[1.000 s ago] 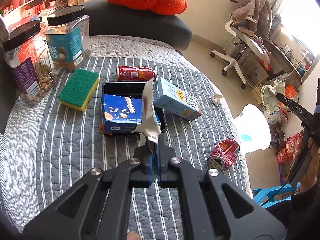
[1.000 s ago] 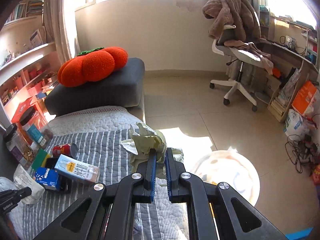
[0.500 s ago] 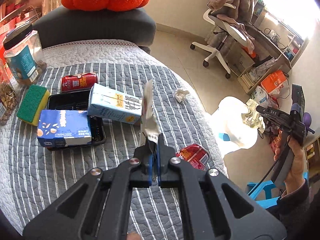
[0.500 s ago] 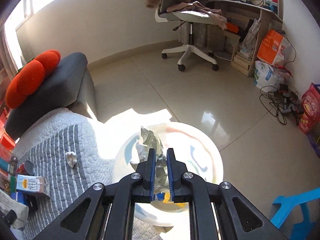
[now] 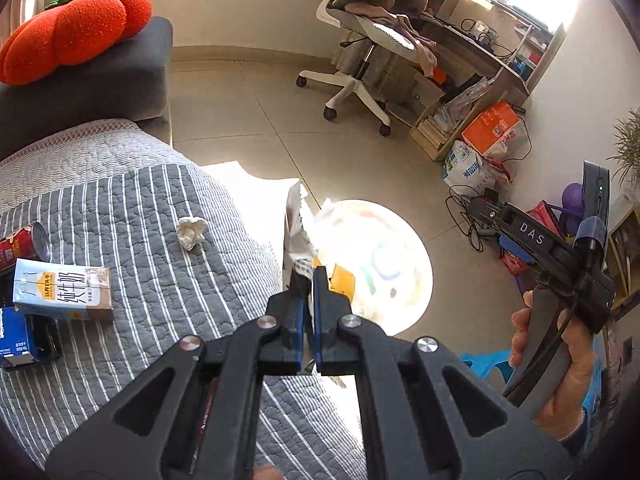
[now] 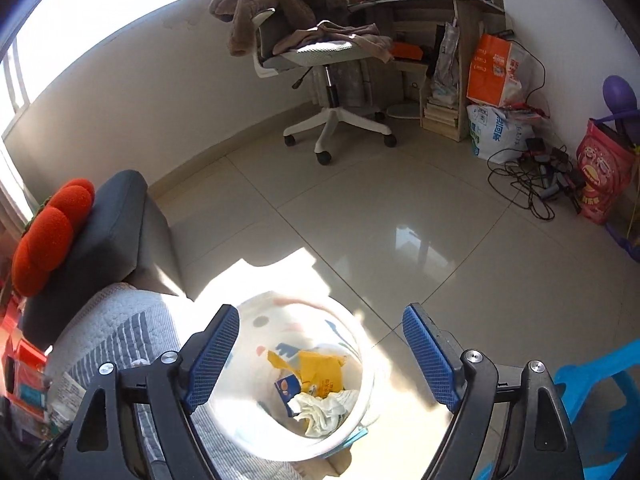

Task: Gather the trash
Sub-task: 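Carry both items over the white bin and open both grippers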

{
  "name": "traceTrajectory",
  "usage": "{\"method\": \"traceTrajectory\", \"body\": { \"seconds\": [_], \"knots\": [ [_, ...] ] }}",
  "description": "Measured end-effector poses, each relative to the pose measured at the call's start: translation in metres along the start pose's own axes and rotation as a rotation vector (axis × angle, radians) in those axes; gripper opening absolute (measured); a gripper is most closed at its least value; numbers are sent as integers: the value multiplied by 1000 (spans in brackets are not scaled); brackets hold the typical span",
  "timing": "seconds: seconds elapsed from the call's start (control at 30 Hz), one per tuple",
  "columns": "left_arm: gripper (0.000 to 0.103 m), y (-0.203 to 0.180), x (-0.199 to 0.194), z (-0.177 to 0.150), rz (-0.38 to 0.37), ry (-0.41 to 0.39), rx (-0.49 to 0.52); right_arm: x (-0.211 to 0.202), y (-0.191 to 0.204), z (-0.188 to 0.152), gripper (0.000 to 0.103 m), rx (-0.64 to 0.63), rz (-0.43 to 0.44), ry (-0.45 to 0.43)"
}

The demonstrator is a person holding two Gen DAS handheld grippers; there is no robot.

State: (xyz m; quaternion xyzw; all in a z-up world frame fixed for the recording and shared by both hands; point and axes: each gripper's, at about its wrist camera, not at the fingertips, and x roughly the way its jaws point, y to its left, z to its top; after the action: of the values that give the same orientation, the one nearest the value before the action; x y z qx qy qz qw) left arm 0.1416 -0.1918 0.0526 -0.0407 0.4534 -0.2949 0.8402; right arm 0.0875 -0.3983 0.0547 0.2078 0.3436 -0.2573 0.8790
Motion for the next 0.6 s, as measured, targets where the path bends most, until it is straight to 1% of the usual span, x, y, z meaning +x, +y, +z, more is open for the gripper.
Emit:
{"method": "traceTrajectory", "body": {
  "seconds": [0.27, 0.6],
  "knots": [
    [4, -46, 32, 17, -32, 40, 58, -12, -37, 14, 86, 50, -82, -40],
    [4, -79, 73, 24, -20, 92, 69, -12, -77, 19, 86, 108, -153, -24]
  ]
}}
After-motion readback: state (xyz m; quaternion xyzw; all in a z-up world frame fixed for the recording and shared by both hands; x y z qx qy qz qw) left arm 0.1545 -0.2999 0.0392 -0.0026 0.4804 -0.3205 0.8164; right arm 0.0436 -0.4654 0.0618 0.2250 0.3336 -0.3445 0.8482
